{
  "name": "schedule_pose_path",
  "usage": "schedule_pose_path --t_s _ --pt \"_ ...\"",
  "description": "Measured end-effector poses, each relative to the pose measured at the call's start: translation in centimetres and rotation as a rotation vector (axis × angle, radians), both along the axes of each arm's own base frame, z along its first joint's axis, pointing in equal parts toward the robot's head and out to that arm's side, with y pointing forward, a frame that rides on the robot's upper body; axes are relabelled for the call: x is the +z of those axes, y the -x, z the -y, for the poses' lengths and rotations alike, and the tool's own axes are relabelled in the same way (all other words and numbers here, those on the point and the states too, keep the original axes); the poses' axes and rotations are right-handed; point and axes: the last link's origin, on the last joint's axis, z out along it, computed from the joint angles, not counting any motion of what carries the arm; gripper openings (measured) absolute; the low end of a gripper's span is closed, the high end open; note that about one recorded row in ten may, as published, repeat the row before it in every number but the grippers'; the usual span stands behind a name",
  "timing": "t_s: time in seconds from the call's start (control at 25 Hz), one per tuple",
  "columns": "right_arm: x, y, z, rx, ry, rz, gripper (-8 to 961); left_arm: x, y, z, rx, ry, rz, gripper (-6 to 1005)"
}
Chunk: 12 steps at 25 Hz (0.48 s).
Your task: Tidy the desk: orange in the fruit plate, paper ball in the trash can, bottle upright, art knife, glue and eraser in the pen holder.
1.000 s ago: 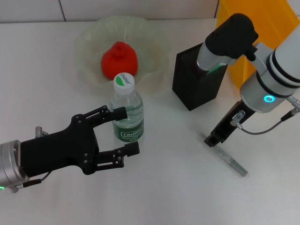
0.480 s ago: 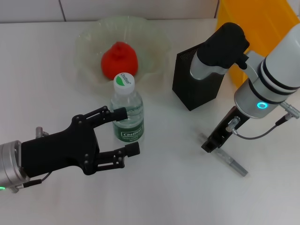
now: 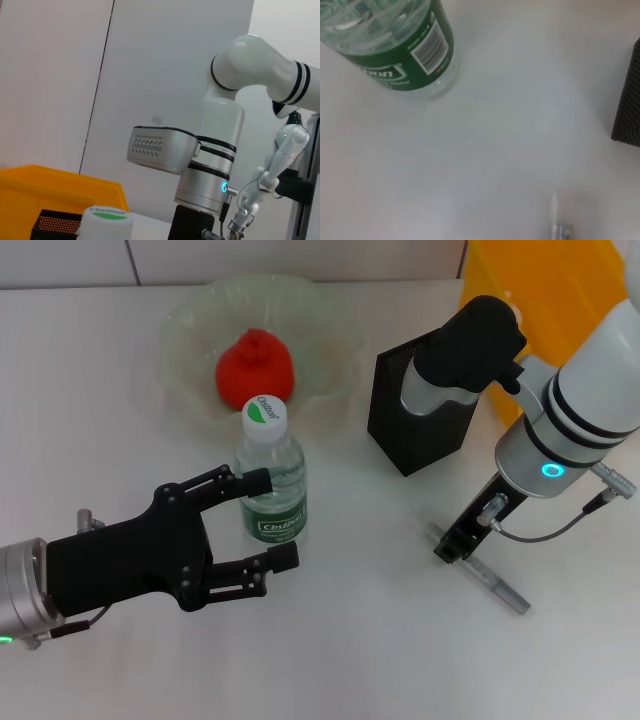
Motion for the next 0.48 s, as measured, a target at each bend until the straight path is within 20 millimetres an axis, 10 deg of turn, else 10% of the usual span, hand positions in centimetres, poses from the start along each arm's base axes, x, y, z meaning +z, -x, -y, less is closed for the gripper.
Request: schedule_pose_path --t_s 0.48 --pt "0.21 0.25 0.02 0.012 -0.008 -0.012 143 0.02 0.01 -0.04 0.002 -0.003 0.001 859"
